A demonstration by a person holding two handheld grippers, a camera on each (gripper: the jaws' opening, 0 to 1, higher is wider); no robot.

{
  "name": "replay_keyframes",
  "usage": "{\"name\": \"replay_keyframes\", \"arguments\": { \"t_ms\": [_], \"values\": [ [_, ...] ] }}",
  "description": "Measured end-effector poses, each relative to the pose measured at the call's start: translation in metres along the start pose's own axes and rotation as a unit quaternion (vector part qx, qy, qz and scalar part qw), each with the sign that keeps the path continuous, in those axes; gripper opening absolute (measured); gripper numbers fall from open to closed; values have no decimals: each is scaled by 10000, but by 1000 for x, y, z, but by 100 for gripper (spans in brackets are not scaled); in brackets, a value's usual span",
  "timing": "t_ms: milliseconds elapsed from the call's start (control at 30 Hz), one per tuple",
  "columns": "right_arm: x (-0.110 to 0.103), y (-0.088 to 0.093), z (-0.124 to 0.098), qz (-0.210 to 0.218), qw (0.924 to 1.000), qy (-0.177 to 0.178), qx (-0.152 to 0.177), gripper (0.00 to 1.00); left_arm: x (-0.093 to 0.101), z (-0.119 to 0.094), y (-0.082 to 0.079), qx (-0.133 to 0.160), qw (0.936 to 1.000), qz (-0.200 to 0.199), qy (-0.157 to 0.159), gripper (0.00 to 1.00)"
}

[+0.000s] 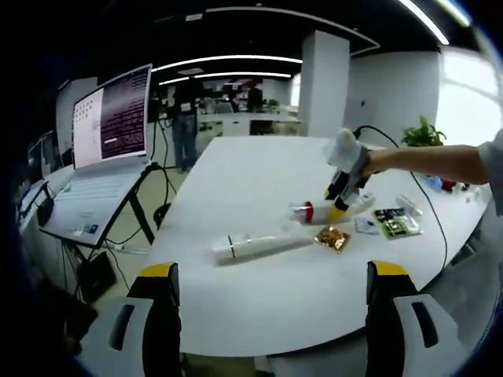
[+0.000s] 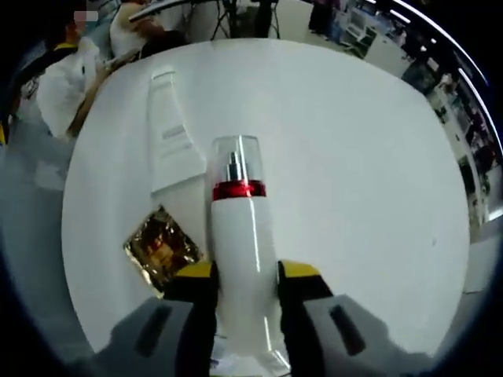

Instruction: Arrange the skincare products in the storage area until every visible bottle or jar stands upright without overlapping.

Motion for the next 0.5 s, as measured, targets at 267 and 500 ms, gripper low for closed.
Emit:
{"name": "replay_keyframes", "arguments": {
  "t_ms": [267,500],
  "values": [
    [0,0,-2,-155,9998,54,59,28,6,3,-4,33,10000,21,74,96],
    [-4,0,-3,-222,9997,99,71,27,13,4,-6,70,9997,32,212,96]
  ]
}}
Point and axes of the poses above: the point that each gripper's makers call its tool centre point, and the gripper's own axes: z roughly forward along the fingers, x roughly to its right, y roughly out of its underside, the point moved 3 cm from there along -z, roughly backward along the fingers, and after that the axes turned 14 degrees about -y, right-handed, at the moved point
